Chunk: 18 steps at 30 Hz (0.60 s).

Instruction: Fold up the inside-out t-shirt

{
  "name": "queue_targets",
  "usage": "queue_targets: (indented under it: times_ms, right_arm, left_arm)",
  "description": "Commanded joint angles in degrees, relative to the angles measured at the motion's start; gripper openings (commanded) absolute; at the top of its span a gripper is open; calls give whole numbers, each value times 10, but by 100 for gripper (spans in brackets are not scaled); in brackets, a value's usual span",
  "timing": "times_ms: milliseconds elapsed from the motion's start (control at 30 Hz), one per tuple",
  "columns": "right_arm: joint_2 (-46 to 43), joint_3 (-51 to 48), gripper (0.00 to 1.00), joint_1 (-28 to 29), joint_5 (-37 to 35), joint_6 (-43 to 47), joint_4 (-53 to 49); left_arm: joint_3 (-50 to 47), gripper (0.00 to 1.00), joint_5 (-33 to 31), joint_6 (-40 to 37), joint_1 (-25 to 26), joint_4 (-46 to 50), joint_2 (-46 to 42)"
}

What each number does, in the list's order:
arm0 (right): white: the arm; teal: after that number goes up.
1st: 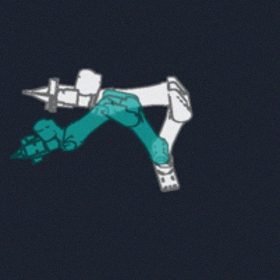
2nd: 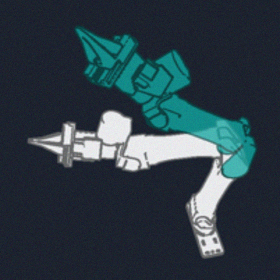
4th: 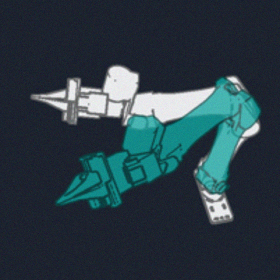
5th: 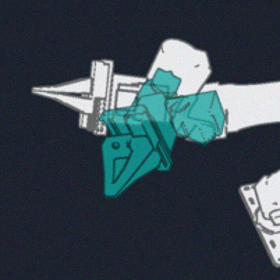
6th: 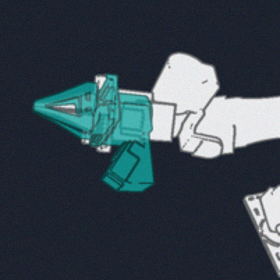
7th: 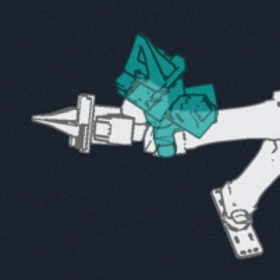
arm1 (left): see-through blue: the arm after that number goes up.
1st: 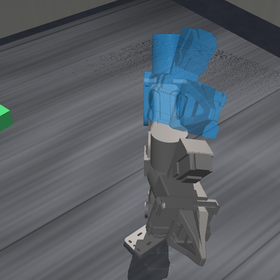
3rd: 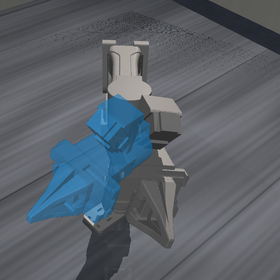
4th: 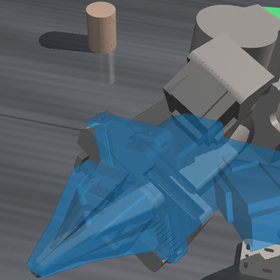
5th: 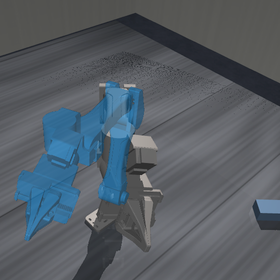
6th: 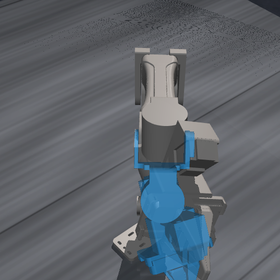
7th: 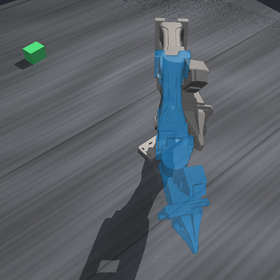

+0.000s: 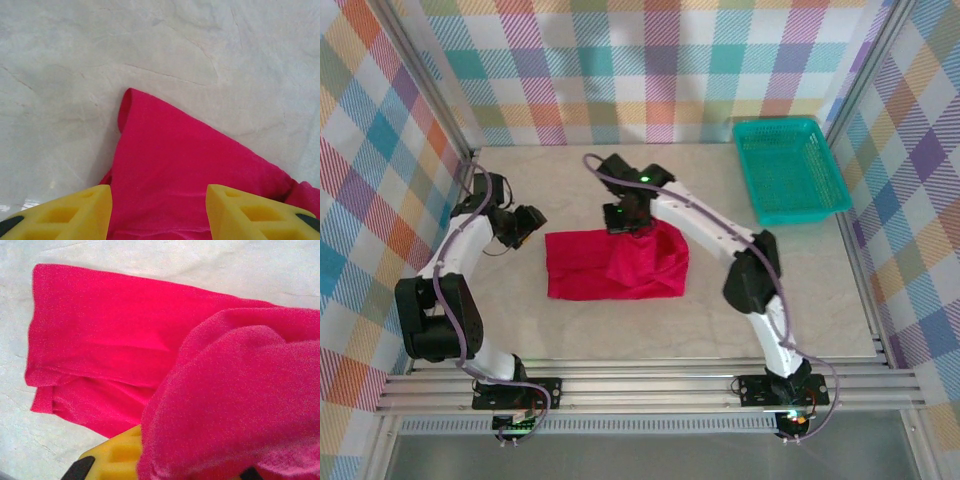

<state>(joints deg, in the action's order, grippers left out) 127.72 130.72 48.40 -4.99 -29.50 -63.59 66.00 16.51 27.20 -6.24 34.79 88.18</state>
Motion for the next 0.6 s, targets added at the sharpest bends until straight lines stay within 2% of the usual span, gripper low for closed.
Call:
queue_targets:
  times_ms: [0, 100, 200, 300, 333, 367, 467, 567]
  right_arm:
    - [83, 152, 0, 21, 14, 13, -81]
    - [163, 262, 0, 28, 56, 15, -102]
    - [188, 253, 0, 30, 96, 6, -59]
    - [196, 219, 16, 32, 141, -1, -3]
    - [202, 219, 24, 34, 161, -1, 11]
    - [208, 222, 39, 34, 188, -3, 26]
    - [214, 236, 56, 42, 271, 0, 63]
    - [177, 251, 66, 44, 280, 16, 38]
  left_arm:
    - [-18, 53, 6, -2, -15, 10, -14]
    - [-29, 53, 5, 4, -27, 4, -18]
    - [-38, 53, 7, 8, -34, -2, -21]
    - [-39, 53, 6, 10, -36, -3, -22]
    - [-40, 53, 6, 11, -36, -5, -23]
    - [-41, 53, 5, 13, -37, -6, -24]
    - [-46, 53, 1, 20, -36, -15, -28]
    - [-43, 52, -3, 18, -37, -10, -35]
